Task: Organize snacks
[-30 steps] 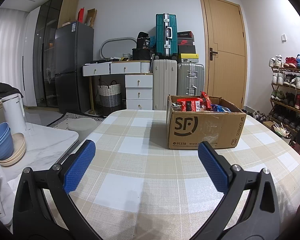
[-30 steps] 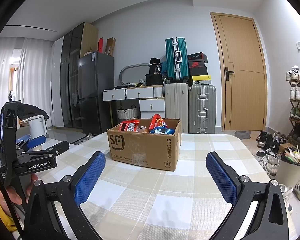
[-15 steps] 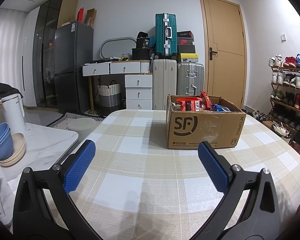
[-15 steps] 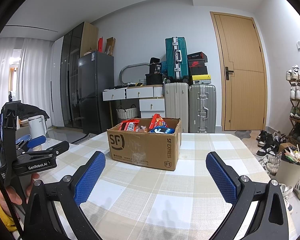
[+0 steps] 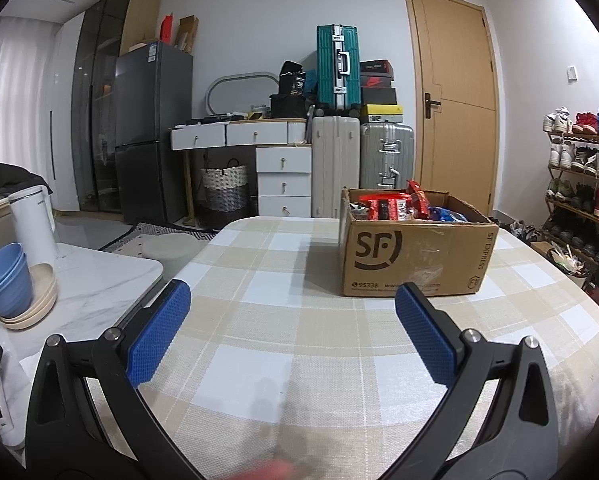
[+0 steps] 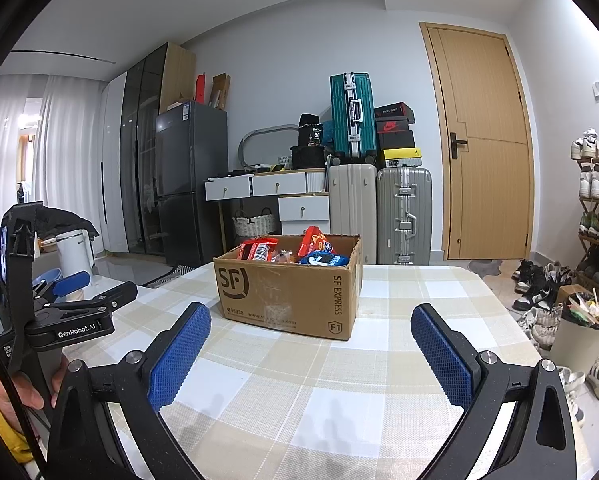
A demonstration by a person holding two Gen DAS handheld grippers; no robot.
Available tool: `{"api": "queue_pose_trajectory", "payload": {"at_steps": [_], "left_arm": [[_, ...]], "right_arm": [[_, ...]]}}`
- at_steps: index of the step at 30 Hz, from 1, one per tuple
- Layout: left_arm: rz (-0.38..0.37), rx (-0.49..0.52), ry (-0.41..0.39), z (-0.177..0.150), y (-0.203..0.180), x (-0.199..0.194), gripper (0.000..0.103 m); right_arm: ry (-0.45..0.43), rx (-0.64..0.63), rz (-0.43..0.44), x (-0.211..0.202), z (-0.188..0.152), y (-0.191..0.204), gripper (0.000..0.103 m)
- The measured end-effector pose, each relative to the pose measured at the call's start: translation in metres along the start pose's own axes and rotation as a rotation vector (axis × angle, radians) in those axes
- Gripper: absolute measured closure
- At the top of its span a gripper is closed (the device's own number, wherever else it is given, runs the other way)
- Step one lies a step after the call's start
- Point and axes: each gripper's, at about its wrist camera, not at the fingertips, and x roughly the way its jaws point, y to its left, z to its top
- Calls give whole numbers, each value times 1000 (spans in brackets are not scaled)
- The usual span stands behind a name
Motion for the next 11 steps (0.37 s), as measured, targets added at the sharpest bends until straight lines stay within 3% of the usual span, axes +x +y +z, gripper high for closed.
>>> {"api": "queue_pose_trajectory", "payload": {"at_steps": [11], "left_arm": [[-41,4,-8,-2,1,-4,1]], "right_arm": [[1,1,-3,-1,1,0,1]]}}
